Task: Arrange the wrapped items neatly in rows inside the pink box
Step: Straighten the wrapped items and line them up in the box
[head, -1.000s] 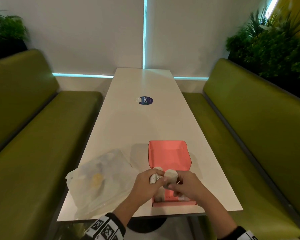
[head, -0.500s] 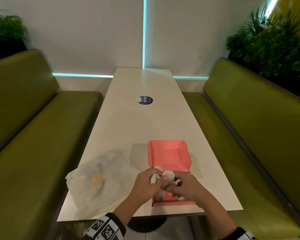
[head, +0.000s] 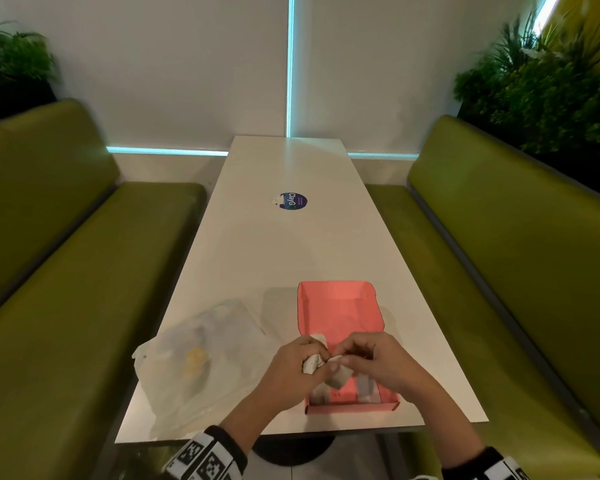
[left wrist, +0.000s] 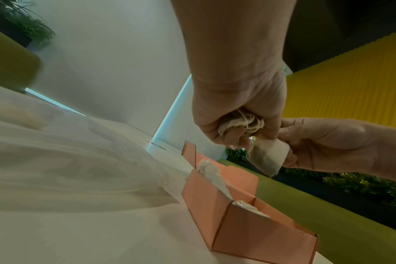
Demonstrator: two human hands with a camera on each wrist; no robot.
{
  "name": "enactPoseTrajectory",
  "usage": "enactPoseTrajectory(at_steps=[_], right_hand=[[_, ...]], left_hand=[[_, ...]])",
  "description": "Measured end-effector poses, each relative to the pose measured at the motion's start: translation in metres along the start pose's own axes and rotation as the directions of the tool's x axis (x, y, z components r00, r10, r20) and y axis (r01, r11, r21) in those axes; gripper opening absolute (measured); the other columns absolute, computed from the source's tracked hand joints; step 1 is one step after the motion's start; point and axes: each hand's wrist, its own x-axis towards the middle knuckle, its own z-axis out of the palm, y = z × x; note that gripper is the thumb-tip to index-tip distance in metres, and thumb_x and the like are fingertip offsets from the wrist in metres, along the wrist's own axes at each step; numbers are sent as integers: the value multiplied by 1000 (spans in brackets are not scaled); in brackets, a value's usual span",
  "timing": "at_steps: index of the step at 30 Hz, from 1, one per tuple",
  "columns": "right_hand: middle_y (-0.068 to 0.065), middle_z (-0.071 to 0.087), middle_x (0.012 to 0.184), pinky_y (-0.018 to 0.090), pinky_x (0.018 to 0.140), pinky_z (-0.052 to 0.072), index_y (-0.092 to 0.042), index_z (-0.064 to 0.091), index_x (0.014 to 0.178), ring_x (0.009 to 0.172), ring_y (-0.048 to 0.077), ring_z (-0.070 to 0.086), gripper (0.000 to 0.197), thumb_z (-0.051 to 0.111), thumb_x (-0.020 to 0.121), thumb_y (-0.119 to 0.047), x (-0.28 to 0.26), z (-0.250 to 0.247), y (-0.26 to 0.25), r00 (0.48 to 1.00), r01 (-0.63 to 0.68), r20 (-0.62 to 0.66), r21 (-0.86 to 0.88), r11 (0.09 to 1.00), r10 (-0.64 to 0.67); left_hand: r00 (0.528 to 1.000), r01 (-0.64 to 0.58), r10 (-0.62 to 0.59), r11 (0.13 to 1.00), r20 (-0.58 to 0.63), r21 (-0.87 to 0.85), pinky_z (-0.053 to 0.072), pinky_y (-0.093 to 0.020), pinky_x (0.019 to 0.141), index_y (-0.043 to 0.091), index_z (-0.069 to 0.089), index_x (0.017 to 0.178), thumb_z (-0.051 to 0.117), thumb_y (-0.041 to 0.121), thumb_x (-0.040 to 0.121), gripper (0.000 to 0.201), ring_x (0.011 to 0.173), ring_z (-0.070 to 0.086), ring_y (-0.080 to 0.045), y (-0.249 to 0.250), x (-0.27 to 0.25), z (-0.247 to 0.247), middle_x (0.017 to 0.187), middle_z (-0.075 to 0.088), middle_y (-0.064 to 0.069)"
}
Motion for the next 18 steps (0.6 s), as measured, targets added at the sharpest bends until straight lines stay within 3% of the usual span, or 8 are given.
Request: enactPoseTrajectory(at_steps=[3, 6, 9, 12, 15, 18], right_hand=[[2, 66, 77, 20, 68, 53, -18, 67, 84, 68, 9, 60, 11, 67, 84, -7, 1, 0, 0, 1000, -17, -14, -9, 1000, 17], [1, 64, 74, 24, 66, 54, -19, 64, 81, 66, 10, 58, 11, 68, 84, -10, 2, 0, -1, 999, -42, -26, -44, 998, 41], [-3, 62, 71, 15, 61, 50, -16, 65, 82, 63, 6, 56, 5, 68, 84, -12, 1, -7, -2, 996, -87, 17, -68, 994, 88], [-3, 66, 76, 16, 67, 51, -14, 69, 85, 71, 9, 60, 6, 68, 83, -8, -2, -15, 0, 989, -109, 86, -99, 989, 118], [-4, 67, 77, 15, 66, 50, -15, 69, 84, 72, 8, 60, 7, 66, 84, -9, -3, -15, -1, 990, -111, 77, -125, 986, 121], [-2, 64, 75, 14, 61, 49, -16, 65, 81, 65, 6, 57, 9, 63, 86, -9, -1, -11, -3, 994, -101, 38, -121, 988, 106]], left_hand=[[999, 52, -52, 997, -7, -53, 45, -17, 63, 24, 68, 83, 70, 31, 83, 7, 69, 60, -4, 5, 0, 1, 79, 66, 5], [998, 58, -59, 995, -2, -76, 44, -13, 59, 19, 69, 85, 71, 31, 82, 12, 62, 60, -3, 7, 1, 2, 74, 67, 2], [998, 58, -58, 998, -25, 3, 44, -12, 62, 19, 70, 85, 71, 34, 81, 16, 66, 60, -4, 7, 2, 0, 78, 69, 3], [996, 83, -80, 995, -51, 54, 47, -12, 67, 22, 70, 87, 70, 34, 82, 13, 74, 61, -4, 5, 2, -4, 84, 70, 6], [996, 83, -80, 993, -36, 82, 51, -19, 74, 25, 71, 94, 69, 36, 82, 16, 81, 63, -3, 3, 1, -5, 91, 71, 9], [997, 73, -74, 993, 5, 88, 50, -16, 71, 24, 71, 100, 68, 42, 81, 26, 79, 64, -3, 8, 0, -3, 91, 70, 9]])
